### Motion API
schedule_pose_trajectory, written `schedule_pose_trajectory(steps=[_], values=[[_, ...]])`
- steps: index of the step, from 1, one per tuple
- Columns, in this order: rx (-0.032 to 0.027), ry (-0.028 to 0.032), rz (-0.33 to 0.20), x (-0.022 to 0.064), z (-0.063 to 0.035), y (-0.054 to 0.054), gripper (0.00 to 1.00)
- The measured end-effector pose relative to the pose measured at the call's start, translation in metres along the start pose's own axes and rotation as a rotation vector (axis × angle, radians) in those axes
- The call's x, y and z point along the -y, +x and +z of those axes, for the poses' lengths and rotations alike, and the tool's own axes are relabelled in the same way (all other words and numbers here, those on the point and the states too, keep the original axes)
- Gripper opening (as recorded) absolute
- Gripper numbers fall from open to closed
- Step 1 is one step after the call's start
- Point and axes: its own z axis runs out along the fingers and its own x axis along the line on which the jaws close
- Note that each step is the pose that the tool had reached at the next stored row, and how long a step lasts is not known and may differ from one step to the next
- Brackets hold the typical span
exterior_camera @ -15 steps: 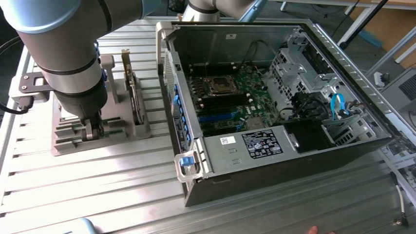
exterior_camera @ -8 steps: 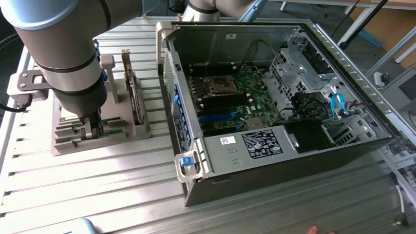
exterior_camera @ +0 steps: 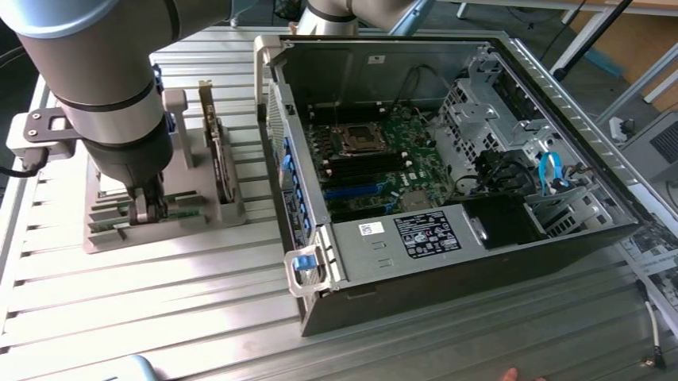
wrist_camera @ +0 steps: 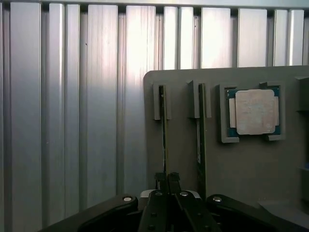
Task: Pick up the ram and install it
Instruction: 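Pick up the ram and move it above insertion slot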
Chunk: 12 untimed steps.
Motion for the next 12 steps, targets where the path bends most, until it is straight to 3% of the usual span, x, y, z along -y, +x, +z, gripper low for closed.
schedule_pose_trajectory(steps=[12], values=[[0.0003, 0.0002, 0.010, -0.0003, -0.0106, -0.0002, 0.12]])
